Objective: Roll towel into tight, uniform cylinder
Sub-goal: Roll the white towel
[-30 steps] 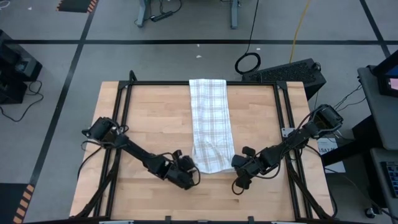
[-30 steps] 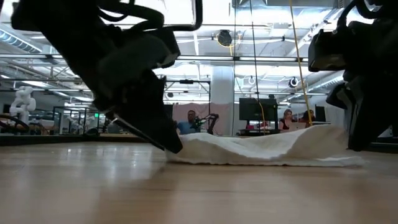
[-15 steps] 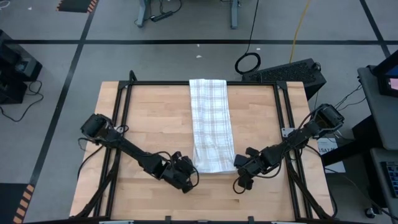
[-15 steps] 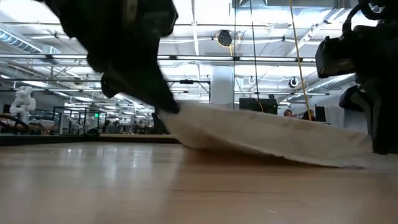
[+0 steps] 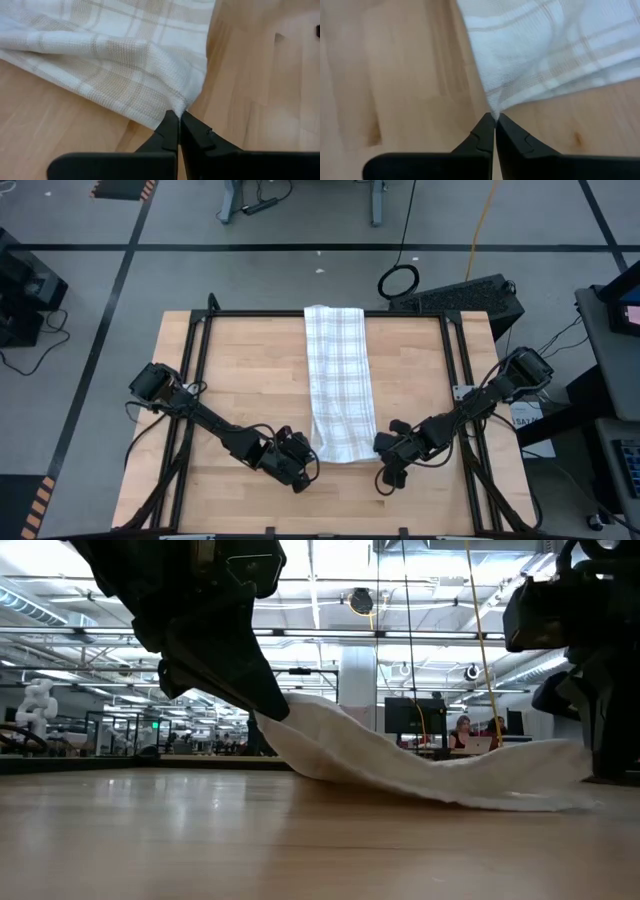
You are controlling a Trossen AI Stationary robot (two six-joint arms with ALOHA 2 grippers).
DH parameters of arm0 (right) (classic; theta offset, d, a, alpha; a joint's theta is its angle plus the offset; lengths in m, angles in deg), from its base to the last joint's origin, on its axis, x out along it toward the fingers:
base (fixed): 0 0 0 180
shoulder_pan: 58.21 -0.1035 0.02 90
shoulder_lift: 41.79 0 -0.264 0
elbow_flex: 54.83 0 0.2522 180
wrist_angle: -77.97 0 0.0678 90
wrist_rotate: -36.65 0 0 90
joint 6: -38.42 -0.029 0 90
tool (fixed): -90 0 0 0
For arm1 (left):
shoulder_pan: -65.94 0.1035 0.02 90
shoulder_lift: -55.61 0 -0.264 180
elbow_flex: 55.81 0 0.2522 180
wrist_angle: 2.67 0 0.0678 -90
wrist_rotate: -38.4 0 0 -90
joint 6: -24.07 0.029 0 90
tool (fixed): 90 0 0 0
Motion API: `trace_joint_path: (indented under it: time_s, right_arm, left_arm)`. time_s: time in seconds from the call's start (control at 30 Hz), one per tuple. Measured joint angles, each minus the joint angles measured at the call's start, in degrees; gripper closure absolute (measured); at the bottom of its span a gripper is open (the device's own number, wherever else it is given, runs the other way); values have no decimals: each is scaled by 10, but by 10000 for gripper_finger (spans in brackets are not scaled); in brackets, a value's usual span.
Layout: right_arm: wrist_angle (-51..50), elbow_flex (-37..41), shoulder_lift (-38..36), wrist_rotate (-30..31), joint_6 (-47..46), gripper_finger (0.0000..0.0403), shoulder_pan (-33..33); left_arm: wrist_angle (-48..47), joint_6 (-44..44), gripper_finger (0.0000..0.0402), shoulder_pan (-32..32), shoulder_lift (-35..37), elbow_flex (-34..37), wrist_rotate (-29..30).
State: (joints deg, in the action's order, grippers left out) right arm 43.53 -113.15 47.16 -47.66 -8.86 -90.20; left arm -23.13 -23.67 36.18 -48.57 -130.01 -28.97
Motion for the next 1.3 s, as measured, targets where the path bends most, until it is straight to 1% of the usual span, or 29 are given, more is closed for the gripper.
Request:
trace_joint_path:
  time_s: [0.1,0.17,0.27,0.33,0.47,0.57,0.63,0.7,0.77,0.83,0.87,0.93,0.97,1.03,1.1,1.17,1.2,1.23,1.3]
  right_arm:
    - [9,0,0,0,13,397,0]
    - [19,0,0,0,18,390,0]
    - [17,0,0,-2,12,371,0]
    - [17,0,0,-18,8,355,0]
    - [15,0,0,-66,-3,323,0]
    - [9,0,0,-113,-22,303,0]
    - [-4,0,-5,-141,-50,292,0]
    - [-10,0,-23,-163,-85,285,0]
    - [-10,0,-51,-162,-128,282,0]
    - [-12,0,-86,-133,-174,282,9]
    - [-18,0,-105,-107,-199,283,19]
    - [-39,0,-139,-59,-244,285,50]
    - [-54,0,-153,-45,-261,285,71]
    - [-91,0,-173,-30,-273,286,123]
    - [-104,0,-176,-29,-278,286,189]
    - [-120,0,-172,-39,-315,286,259]
    - [-118,0,-166,-53,-322,286,293]
    - [-106,0,-158,-75,-311,286,328]
    - [-100,0,-140,-116,-257,286,383]
  left_arm:
    - [1,0,394,-1,0,0,-1]
    - [2,0,387,-2,0,0,-1]
    - [2,0,360,-8,0,0,-4]
    - [2,0,336,-13,0,0,-6]
    - [-14,-28,287,-19,0,0,-17]
    - [-47,-63,254,-19,0,0,-50]
    - [-84,-93,242,-19,6,0,-83]
    - [-113,-117,238,-19,18,0,-104]
    - [-128,-118,236,-19,41,0,-106]
    - [-133,-118,236,-15,66,0,-94]
    - [-133,-118,236,-10,76,0,-83]
    - [-140,-118,236,3,95,0,-50]
    - [-140,-119,236,13,100,0,-33]
    - [-134,-120,236,35,104,-1,-19]
    - [-141,-119,236,60,102,0,-20]
    - [-137,-124,236,89,95,0,-31]
    - [-139,-129,236,102,93,0,-37]
    - [-143,-133,236,115,93,0,-45]
    - [-138,-145,236,135,93,0,-56]
